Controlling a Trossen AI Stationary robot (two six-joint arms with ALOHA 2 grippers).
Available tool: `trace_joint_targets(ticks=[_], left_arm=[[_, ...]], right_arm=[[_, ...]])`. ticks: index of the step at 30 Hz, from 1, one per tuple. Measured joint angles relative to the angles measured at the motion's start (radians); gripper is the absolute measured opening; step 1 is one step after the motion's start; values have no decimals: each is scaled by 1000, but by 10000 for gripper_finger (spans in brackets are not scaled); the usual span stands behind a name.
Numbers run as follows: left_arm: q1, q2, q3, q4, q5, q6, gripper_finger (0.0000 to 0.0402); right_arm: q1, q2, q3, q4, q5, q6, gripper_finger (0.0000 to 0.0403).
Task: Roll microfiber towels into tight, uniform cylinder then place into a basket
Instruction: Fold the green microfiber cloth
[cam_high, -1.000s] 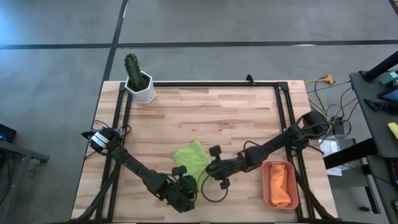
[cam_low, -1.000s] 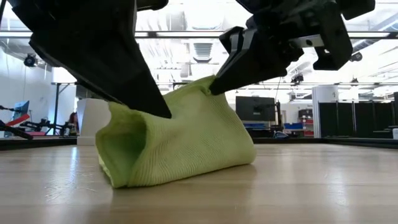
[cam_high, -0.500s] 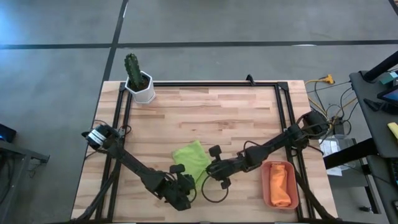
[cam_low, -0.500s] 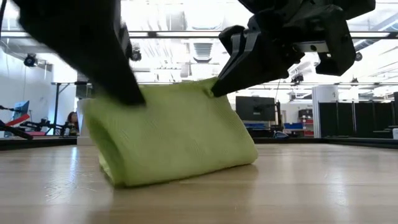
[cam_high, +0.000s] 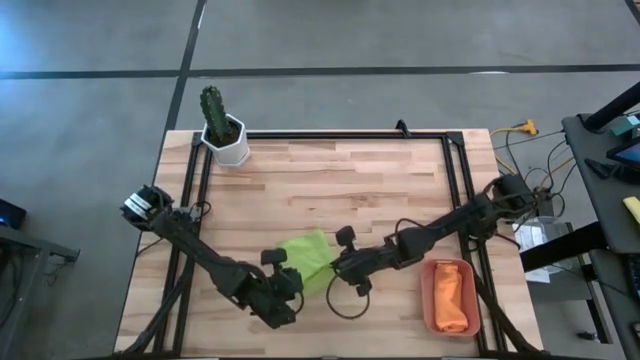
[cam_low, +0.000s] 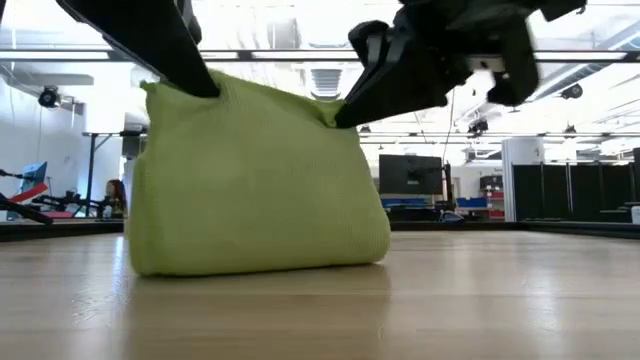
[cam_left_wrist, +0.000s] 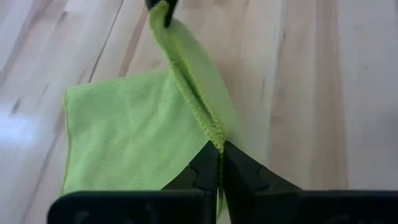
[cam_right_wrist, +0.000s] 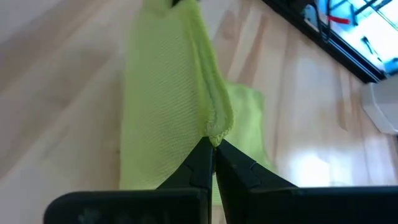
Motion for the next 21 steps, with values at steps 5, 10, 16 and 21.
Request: trace_joint_targets(ticks=[5,10,16,21], left_arm=[[6,5,-33,-61,-4,-5,0],[25,3,-74,-85,-9,2,0],[67,3,-102,-130,-13,50,0],[107,3,-120,-128,-26,110,0]], right_arm=[[-56,0,0,4,-3,-10,9],[-119,3,0,11,-94,-25,9],[-190,32,0,20,-172,-20,9],[-228,78,-2,34,-195,-26,9]])
